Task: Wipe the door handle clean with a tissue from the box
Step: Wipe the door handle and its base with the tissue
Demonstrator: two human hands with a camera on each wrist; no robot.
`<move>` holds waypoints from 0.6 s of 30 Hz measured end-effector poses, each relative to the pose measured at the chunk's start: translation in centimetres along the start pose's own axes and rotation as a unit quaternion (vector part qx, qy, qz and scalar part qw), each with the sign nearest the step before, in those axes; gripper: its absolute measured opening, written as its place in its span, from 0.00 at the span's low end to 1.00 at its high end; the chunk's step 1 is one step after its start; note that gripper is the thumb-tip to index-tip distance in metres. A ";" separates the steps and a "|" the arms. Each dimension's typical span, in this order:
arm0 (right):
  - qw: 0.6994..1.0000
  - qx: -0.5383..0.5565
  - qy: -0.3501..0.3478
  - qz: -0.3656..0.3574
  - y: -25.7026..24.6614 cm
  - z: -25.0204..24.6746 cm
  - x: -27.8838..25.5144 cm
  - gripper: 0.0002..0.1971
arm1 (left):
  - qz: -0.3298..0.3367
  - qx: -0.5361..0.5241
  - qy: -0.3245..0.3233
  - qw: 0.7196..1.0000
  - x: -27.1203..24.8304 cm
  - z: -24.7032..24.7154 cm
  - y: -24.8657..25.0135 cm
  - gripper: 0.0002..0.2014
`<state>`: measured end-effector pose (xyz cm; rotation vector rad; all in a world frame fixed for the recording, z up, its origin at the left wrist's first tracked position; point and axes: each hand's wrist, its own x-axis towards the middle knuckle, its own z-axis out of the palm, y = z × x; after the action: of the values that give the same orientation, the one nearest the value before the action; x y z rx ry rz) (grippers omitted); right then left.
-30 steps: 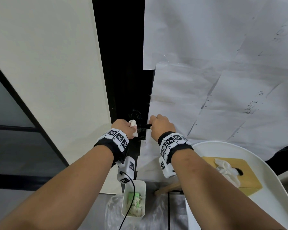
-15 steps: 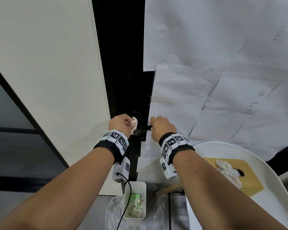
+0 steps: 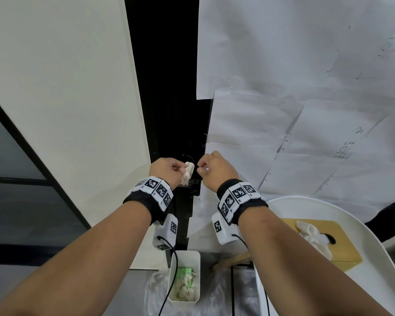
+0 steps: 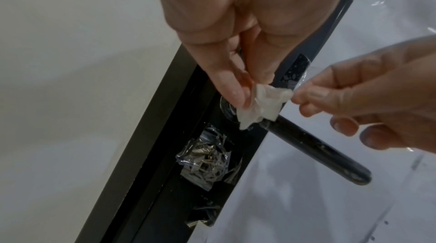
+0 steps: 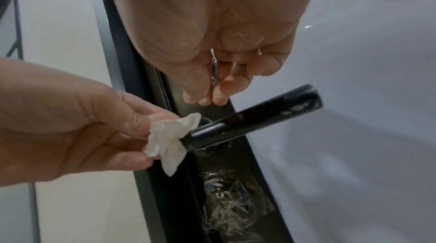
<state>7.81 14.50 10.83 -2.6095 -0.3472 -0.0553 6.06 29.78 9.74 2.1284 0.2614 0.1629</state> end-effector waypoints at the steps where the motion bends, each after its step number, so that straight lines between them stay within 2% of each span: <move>1: 1.000 0.013 0.008 -0.005 -0.4 0.2 0.1 0.06 | 0.003 -0.007 -0.006 1.000 0.0 -0.1 -0.1 0.08; 4: 1.000 0.014 0.012 -0.014 -1.1 1.0 0.3 0.07 | -0.004 -0.018 -0.033 0.999 0.1 -0.3 -0.2 0.14; 6: 0.999 -0.027 0.005 -0.022 -1.2 1.7 0.2 0.07 | -0.016 -0.024 -0.040 0.999 0.1 -0.2 -0.3 0.16; 12: 0.994 -0.103 0.027 -0.022 -1.0 2.3 0.0 0.08 | 0.000 -0.017 -0.040 0.999 0.2 0.0 -0.9 0.12; 18: 0.997 -0.066 0.007 -0.033 -1.5 1.5 0.1 0.06 | 0.008 0.030 -0.016 0.999 0.3 0.1 -0.7 0.09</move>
<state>7.45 16.48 10.19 -2.7259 -0.4378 -0.1218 6.33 30.16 9.08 2.1907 0.2331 0.1319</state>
